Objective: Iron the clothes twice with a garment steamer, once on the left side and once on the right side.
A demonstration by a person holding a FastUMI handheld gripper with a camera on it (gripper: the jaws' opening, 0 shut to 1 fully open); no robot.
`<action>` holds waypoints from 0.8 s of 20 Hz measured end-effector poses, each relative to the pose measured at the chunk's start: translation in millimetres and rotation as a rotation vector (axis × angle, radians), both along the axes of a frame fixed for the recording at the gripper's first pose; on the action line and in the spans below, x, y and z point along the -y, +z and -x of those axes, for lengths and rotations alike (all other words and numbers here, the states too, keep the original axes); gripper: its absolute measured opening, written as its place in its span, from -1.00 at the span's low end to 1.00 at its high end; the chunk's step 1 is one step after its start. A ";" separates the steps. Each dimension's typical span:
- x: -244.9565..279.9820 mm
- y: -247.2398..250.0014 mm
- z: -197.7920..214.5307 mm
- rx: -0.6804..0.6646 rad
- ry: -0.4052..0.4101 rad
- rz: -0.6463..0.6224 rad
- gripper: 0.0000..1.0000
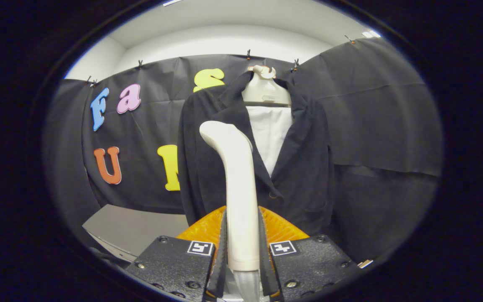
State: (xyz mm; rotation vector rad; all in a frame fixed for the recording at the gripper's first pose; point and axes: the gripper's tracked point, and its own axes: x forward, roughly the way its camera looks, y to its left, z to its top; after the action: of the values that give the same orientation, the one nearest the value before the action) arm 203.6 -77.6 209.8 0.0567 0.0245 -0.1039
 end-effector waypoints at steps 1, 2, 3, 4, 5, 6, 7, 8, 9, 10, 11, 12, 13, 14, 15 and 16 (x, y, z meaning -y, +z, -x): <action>1.2 -3.7 -1.2 -0.010 -0.002 -0.002 -0.28; 2.9 -8.5 -0.3 -0.020 -0.003 -0.005 -0.28; 4.5 -13.0 0.3 -0.029 -0.003 -0.006 -0.28; 7.0 -17.3 1.4 -0.035 -0.006 -0.003 -0.28; 8.9 -21.2 2.5 -0.042 -0.009 0.001 -0.28; 10.2 -26.4 3.3 -0.050 -0.012 0.003 -0.28; 11.8 -32.8 3.9 -0.062 -0.011 0.005 -0.28; 12.6 -39.5 5.0 -0.074 -0.012 0.003 -0.28; 13.7 -45.7 6.0 -0.089 -0.013 0.002 -0.28; 16.0 -53.4 6.7 -0.100 -0.016 0.004 -0.28; 17.7 -59.3 7.6 -0.111 -0.019 0.006 -0.28; 18.6 -64.3 8.0 -0.121 -0.019 0.008 -0.28; 19.0 -69.7 8.6 -0.130 -0.021 0.009 -0.28; 17.4 -74.5 6.7 -0.140 -0.021 0.010 -0.28; 16.5 -79.0 5.7 -0.150 -0.020 0.011 -0.28; 17.1 -84.6 6.5 -0.162 -0.019 0.009 -0.28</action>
State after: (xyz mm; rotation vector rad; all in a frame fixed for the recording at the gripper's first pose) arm 197.1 -94.7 125.2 0.0393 0.1851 -0.1272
